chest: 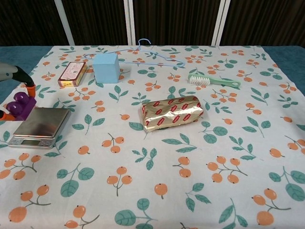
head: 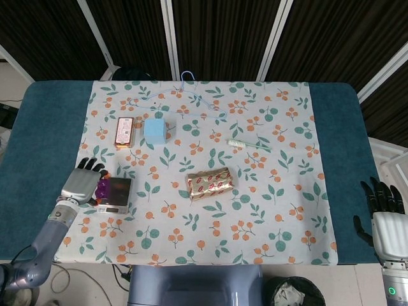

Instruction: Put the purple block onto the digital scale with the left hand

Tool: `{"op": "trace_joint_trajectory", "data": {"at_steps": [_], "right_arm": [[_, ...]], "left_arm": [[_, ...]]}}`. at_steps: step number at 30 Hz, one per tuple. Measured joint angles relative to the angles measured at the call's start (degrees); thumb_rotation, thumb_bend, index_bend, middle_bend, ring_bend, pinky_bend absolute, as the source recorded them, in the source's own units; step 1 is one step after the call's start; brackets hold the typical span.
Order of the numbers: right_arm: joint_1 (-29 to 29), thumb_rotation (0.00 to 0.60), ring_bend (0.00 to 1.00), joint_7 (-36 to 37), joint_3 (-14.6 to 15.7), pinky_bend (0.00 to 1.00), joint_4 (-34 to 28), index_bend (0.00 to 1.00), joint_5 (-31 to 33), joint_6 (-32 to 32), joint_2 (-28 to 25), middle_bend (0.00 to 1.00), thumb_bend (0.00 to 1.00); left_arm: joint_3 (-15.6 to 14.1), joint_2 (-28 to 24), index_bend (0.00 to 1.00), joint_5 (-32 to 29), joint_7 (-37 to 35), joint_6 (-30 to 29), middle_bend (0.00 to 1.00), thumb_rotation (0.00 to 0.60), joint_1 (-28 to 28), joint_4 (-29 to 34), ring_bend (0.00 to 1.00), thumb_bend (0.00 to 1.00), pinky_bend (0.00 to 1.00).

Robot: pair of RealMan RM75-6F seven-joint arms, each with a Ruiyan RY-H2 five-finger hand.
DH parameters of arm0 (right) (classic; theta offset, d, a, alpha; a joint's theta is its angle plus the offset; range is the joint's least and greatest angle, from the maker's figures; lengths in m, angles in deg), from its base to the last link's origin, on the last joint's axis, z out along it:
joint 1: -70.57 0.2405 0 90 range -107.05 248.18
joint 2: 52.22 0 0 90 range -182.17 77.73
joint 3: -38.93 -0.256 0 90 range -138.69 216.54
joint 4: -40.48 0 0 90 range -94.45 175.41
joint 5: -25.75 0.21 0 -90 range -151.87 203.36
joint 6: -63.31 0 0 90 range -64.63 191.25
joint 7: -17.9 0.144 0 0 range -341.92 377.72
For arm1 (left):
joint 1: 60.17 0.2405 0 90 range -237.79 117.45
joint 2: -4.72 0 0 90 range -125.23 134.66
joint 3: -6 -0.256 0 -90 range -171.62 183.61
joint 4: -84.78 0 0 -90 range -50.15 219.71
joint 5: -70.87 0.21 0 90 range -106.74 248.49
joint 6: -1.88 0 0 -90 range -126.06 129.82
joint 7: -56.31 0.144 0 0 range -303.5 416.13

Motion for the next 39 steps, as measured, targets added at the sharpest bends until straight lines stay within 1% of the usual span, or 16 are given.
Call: {"op": "trace_joint_trajectory", "data": {"at_steps": [3, 7, 10, 16, 20, 23, 29, 32, 35, 38, 39], "right_arm": [[-0.02, 0.6, 0.02, -0.09, -0.06, 0.0, 0.07, 0.07, 0.1, 0.06, 0.03, 0.03, 0.48], [-0.03, 0.6, 0.02, -0.05, -0.26, 0.0, 0.31, 0.07, 0.31, 0.17, 0.07, 0.03, 0.48], [0.01, 0.6, 0.02, 0.16, -0.35, 0.0, 0.47, 0.07, 0.49, 0.07, 0.1, 0.03, 0.48], [0.05, 0.6, 0.02, 0.35, -0.38, 0.0, 0.52, 0.07, 0.5, 0.03, 0.13, 0.03, 0.48], [0.02, 0.6, 0.02, 0.26, -0.41, 0.0, 0.46, 0.07, 0.5, 0.15, 0.13, 0.03, 0.48], [-0.04, 0.6, 0.03, 0.08, -0.52, 0.0, 0.44, 0.07, 0.77, 0.22, 0.11, 0.03, 0.48], [-0.09, 0.6, 0.02, 0.02, -0.55, 0.0, 0.29, 0.07, 0.87, 0.22, 0.02, 0.03, 0.48], [-0.1, 0.6, 0.02, -0.02, -0.53, 0.0, 0.23, 0.07, 0.8, 0.29, 0.01, 0.03, 0.48], [-0.17, 0.6, 0.03, 0.03, -0.54, 0.0, 0.18, 0.07, 0.73, 0.48, -0.07, 0.03, 0.48], [-0.23, 0.6, 0.02, -0.34, -0.56, 0.0, 0.24, 0.07, 0.65, 0.72, -0.07, 0.03, 0.48], [-0.24, 0.6, 0.02, -0.32, -0.54, 0.0, 0.22, 0.07, 0.54, 0.76, -0.06, 0.03, 0.48]], "left_arm": [[-0.17, 0.74, 0.41, 1.38, -1.18, 0.61, 0.17, 0.6, 0.43, -1.6, 0.0, 0.22, 0.04], [0.13, 2.38, 0.4, 1.5, -1.5, 0.83, 0.17, 0.6, 0.6, -3.4, 0.0, 0.21, 0.04], [0.31, 2.99, 0.38, 1.28, -1.36, 0.85, 0.17, 0.6, 0.59, -3.76, 0.0, 0.2, 0.04], [0.47, 3.97, 0.29, 0.06, 0.46, 0.73, 0.16, 0.6, 0.23, -3.89, 0.0, 0.13, 0.04], [0.56, 4.14, 0.15, -1.06, 1.97, 0.68, 0.12, 0.6, -0.22, -3.27, 0.0, 0.09, 0.02], [0.51, 3.69, 0.09, -2.67, 3.47, 0.59, 0.1, 0.6, -0.63, -1.87, 0.0, 0.08, 0.02], [1.37, 2.1, 0.07, -3.23, 4.68, -2.48, 0.07, 0.6, -0.87, 2.12, 0.0, 0.06, 0.02], [1.93, 0.69, 0.07, -1.15, 3.81, -4.72, 0.07, 0.6, -0.26, 4.2, 0.0, 0.06, 0.02], [2.12, -1.39, 0.07, 3.01, 1.7, -7.83, 0.06, 0.6, 1.35, 6.52, 0.0, 0.06, 0.02], [2.01, -4.1, 0.07, 8.17, -3.39, -10.29, 0.03, 0.6, 3.87, 8.66, 0.0, 0.06, 0.02], [1.86, -5.32, 0.06, 9.97, -6.27, -11.21, 0.03, 0.6, 5.06, 9.25, 0.0, 0.06, 0.02]]}}
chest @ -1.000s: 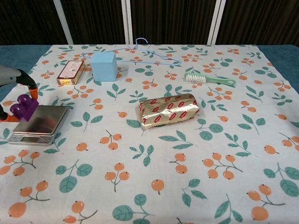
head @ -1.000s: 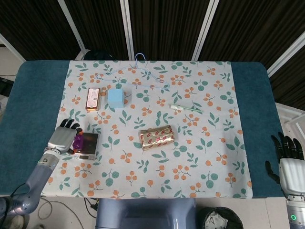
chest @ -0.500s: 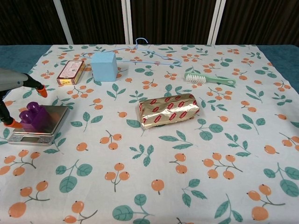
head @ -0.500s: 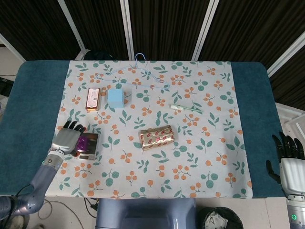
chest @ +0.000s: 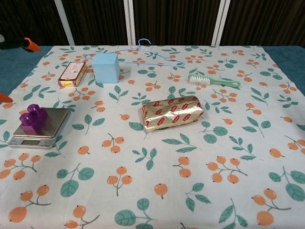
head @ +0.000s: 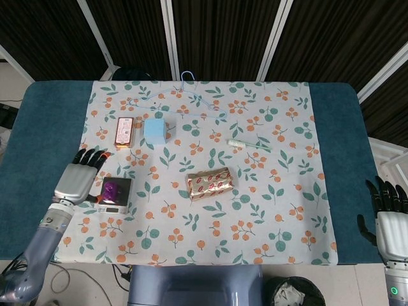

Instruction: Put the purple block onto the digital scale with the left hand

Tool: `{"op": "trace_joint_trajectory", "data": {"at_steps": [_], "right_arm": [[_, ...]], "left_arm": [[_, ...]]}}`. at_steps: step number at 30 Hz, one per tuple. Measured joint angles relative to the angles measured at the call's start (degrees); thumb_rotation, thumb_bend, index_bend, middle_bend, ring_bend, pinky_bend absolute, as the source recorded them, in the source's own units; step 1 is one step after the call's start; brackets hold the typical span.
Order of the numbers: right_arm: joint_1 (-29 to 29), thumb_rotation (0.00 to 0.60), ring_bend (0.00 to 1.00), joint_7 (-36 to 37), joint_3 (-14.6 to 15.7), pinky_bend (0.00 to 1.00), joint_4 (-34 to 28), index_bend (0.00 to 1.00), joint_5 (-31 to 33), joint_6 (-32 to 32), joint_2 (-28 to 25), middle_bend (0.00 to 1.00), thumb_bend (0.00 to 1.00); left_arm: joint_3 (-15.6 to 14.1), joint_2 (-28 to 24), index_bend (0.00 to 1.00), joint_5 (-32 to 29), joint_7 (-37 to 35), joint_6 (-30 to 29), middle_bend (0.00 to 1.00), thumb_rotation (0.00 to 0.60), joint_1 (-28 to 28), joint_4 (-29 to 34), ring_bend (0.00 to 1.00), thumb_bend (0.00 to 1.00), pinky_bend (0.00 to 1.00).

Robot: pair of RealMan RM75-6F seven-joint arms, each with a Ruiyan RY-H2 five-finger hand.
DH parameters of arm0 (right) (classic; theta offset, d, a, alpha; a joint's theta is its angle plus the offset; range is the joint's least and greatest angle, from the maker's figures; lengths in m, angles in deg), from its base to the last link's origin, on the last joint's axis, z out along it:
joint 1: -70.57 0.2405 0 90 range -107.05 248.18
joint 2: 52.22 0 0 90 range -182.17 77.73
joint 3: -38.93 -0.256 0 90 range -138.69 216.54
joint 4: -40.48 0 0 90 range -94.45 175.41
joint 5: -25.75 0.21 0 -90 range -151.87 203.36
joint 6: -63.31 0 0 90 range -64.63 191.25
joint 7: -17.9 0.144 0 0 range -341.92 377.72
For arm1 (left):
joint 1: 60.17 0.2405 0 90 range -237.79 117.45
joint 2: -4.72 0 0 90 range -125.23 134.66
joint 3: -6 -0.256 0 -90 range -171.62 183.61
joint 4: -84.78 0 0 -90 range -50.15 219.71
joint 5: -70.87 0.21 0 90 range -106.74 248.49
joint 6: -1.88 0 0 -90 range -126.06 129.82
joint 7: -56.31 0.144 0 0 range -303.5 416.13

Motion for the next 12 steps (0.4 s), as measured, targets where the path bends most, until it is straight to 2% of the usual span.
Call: {"op": "trace_joint_trajectory", "data": {"at_steps": [2, 7, 12], "right_arm": [[-0.01, 0.6, 0.02, 0.12, 0.09, 0.0, -0.07, 0.07, -0.32, 0.09, -0.01, 0.03, 0.48], [-0.02, 0.6, 0.02, -0.41, 0.26, 0.0, -0.14, 0.07, -1.01, 0.49, 0.15, 0.03, 0.48], [-0.01, 0.6, 0.02, -1.52, 0.42, 0.0, -0.2, 0.07, -1.54, 0.82, 0.54, 0.03, 0.48]], "left_arm": [[-0.38, -1.87, 0.05, 2.98, -4.71, -1.61, 0.01, 0.6, 2.04, 0.48, 0.0, 0.06, 0.02], [-2.72, -7.19, 0.0, 14.82, -18.69, -7.67, 0.0, 0.6, 9.56, -0.57, 0.0, 0.05, 0.02], [-4.56, -9.72, 0.0, 22.84, -28.18, -15.74, 0.0, 0.6, 17.24, -5.92, 0.0, 0.05, 0.02]]}}
